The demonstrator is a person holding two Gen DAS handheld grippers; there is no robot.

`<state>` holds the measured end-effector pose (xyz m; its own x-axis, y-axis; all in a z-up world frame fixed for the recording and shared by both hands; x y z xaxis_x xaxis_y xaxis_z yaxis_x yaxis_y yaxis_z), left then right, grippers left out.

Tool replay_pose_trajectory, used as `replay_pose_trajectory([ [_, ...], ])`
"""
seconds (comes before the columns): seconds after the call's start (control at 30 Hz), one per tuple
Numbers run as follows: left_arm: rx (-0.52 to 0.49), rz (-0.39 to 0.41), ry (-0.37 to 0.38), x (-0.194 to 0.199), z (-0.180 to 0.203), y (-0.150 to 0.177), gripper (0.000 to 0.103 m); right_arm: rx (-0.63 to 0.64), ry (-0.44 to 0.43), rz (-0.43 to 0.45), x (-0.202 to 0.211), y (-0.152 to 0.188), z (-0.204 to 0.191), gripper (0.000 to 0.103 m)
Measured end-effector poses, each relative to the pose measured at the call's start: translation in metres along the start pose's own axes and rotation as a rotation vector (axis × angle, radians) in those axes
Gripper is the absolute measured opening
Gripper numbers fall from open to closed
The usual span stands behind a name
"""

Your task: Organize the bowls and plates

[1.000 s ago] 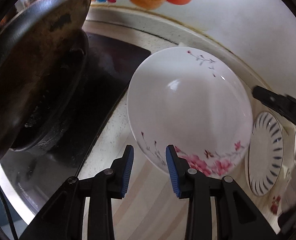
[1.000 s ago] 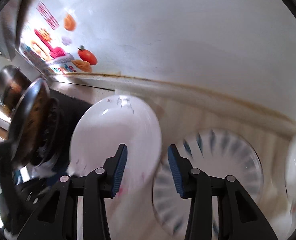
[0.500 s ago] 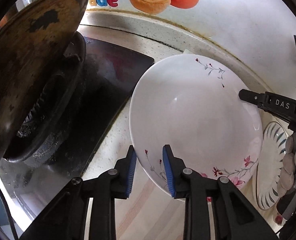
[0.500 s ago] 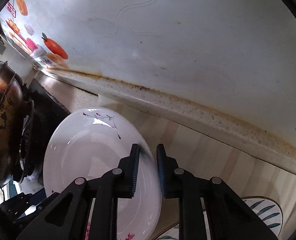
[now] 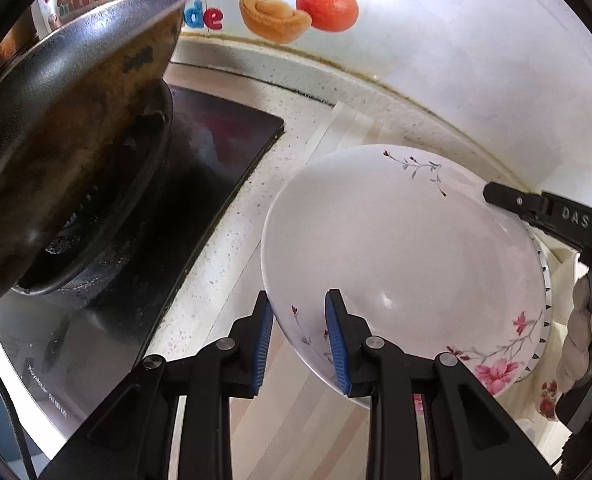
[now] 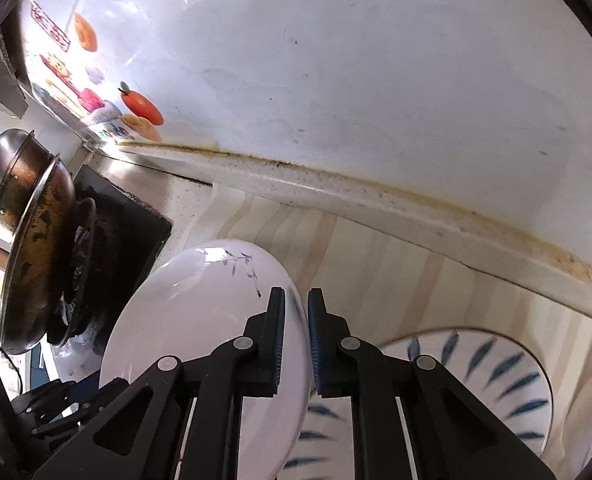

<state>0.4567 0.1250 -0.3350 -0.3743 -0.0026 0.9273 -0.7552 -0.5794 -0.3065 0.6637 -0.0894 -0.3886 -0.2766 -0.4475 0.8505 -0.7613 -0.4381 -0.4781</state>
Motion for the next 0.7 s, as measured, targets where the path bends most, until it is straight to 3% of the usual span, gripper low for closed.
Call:
replay_pose_trajectory([
  [0.33,-0.058,0.022,0.072,0.054,0.012,0.020,0.024,-0.060,-0.032,0.070,0.068,0.038,-0.005,0.013],
  [0.5,-0.113,0.009,0.108,0.082,0.024,0.044,0.024,-0.113,-0.043,0.105,0.117,0.077,-0.004,0.013],
  [0.7,-0.187,-0.069,0.166,0.099,0.040,0.078,0.024,-0.166,-0.028,0.135,0.174,0.139,-0.002,0.013],
])
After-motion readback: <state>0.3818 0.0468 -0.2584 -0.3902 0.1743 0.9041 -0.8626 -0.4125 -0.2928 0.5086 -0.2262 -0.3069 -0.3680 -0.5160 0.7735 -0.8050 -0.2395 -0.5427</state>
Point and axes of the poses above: each gripper's, at about its wrist camera, not at the fingertips, and x roughly against the way its jaws point, z to its right, y to its underside, the point moved 1 cm from there along -x, roughly the way its jaws point, and after that the axes turned 13 degrees about x, right-handed, at the moved point
